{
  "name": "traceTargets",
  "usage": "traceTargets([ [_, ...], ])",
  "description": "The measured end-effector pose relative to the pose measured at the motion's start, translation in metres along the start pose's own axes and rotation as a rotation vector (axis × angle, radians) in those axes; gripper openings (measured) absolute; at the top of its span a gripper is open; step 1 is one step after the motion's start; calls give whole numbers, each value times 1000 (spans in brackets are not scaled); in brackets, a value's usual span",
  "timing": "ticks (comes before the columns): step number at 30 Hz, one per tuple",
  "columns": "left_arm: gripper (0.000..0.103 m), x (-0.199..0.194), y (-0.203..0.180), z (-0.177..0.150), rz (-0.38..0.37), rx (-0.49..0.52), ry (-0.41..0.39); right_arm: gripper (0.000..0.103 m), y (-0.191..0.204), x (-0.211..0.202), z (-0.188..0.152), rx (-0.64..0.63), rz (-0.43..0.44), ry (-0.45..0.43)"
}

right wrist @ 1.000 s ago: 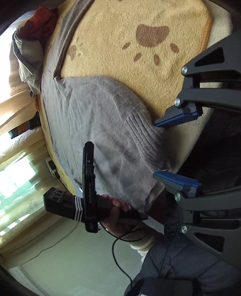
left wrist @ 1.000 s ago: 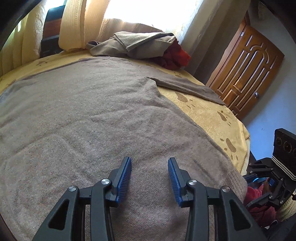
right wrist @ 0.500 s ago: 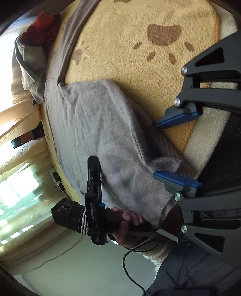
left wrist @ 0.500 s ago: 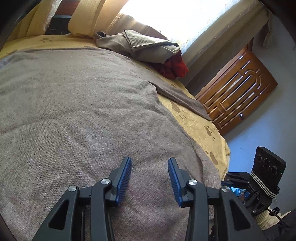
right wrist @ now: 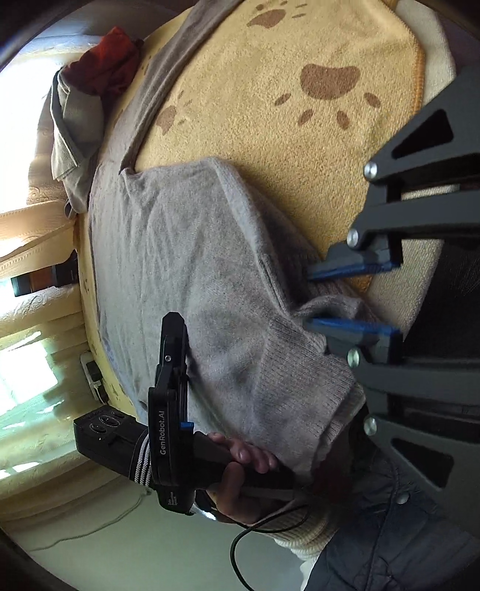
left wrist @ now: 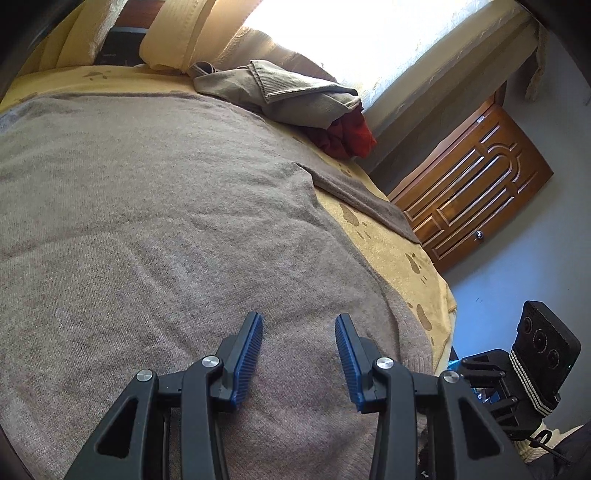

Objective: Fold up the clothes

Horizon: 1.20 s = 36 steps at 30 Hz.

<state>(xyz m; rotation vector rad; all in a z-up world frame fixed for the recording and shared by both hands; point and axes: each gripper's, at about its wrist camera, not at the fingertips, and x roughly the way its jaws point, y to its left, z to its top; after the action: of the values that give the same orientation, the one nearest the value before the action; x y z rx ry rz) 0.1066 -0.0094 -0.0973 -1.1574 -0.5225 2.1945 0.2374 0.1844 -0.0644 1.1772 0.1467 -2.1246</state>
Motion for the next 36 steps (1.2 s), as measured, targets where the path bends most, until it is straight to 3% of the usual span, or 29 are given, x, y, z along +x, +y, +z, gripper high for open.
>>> traceTargets([
  [4, 43, 0, 0, 0, -4, -5, -1, 5, -11, -20, -10, 25, -66, 3],
  [11, 43, -1, 2, -1, -12, -12, 0, 5, -46, -54, -47, 147, -236, 48],
  [15, 43, -3, -6, -4, 27, 11, 10, 6, -53, -57, -49, 160, -263, 13],
  [18, 43, -8, -22, -16, 88, 77, 41, 11, -45, -63, -28, 124, -221, -104],
  [20, 43, -12, -34, -27, 115, 124, 73, 42, -28, -58, -6, 70, -175, -157],
  [22, 43, -18, -43, -40, 129, 170, 102, 54, -6, -38, 12, -22, -158, -151],
  [26, 43, -30, -57, -66, 150, 266, 139, 55, 34, 5, 36, -179, -139, -114],
  [29, 43, -37, -64, -81, 148, 326, 166, 55, 38, 39, 35, -214, -152, -37],
  [33, 43, -48, -68, -97, 114, 382, 210, 54, 28, 28, 16, -209, -124, -20],
  [36, 43, -59, -62, -102, 55, 362, 239, 55, 19, 12, -2, -210, -104, -11],
])
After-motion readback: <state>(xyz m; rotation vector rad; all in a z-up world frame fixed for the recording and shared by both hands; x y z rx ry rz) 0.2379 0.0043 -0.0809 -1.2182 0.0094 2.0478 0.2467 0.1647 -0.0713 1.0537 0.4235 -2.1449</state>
